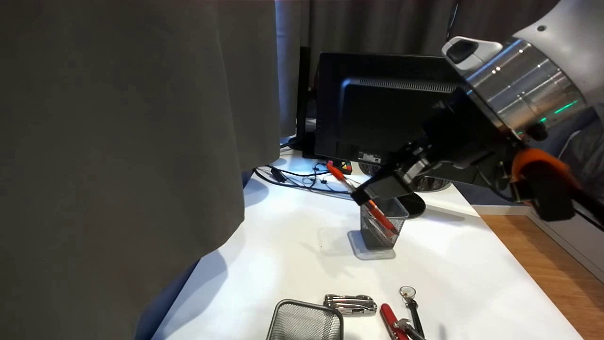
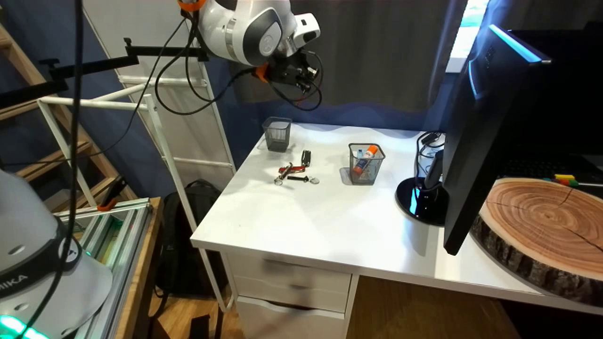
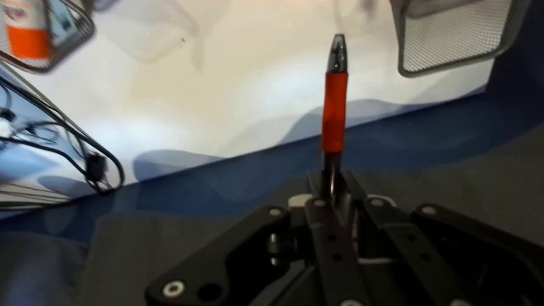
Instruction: Pick up the red pen and put it in the empty gray pen holder
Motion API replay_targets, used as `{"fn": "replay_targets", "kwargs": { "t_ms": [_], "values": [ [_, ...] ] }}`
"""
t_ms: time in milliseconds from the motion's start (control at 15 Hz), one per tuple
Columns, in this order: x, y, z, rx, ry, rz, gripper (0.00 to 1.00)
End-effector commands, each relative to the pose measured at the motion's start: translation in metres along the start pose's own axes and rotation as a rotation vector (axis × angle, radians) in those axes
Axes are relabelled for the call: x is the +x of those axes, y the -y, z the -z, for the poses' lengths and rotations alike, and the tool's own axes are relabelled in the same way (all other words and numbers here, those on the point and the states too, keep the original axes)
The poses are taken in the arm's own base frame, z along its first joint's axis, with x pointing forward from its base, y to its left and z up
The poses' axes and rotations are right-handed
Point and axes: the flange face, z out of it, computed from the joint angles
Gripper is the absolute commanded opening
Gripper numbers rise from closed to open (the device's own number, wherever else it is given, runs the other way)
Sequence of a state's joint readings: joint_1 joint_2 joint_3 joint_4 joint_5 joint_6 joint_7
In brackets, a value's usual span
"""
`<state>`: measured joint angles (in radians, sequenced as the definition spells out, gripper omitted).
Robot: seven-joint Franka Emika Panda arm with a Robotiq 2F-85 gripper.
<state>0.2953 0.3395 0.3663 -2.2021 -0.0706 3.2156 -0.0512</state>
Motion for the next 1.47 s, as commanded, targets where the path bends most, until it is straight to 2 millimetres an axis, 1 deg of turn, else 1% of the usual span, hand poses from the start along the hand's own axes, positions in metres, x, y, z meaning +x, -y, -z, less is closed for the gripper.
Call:
{"fn": "replay_targets", "kwargs": {
  "t_ms": [0, 67, 133, 200, 400, 467, 600, 867, 1133, 1200, 1267, 1333, 1400],
  "values": [
    [0.02, 0.007, -0.038, 0.129, -0.141, 0.048, 0.03],
    [0.019, 0.01, -0.047, 0.178, -0.164, 0.046, 0.03],
    [0.015, 0.008, -0.05, 0.218, -0.188, 0.053, 0.03],
    [0.01, 0.018, -0.034, 0.149, -0.107, 0.057, 0.12],
    [0.007, 0.005, -0.049, 0.2, -0.151, 0.043, 0.12],
    [0.007, 0.002, -0.051, 0.203, -0.157, 0.04, 0.03],
    [0.01, 0.021, -0.066, 0.257, -0.147, 0.065, 0.03],
    [0.01, 0.052, -0.082, 0.334, -0.074, 0.11, 0.03],
    [0.014, 0.066, -0.1, 0.348, -0.043, 0.131, 0.03],
    [0.014, 0.068, -0.103, 0.349, -0.027, 0.135, 0.05],
    [0.015, 0.07, -0.106, 0.359, -0.02, 0.131, 0.37],
    [0.017, 0.072, -0.107, 0.366, -0.005, 0.128, 0.39],
    [0.018, 0.073, -0.106, 0.37, 0.021, 0.126, 0.44]
  ]
}}
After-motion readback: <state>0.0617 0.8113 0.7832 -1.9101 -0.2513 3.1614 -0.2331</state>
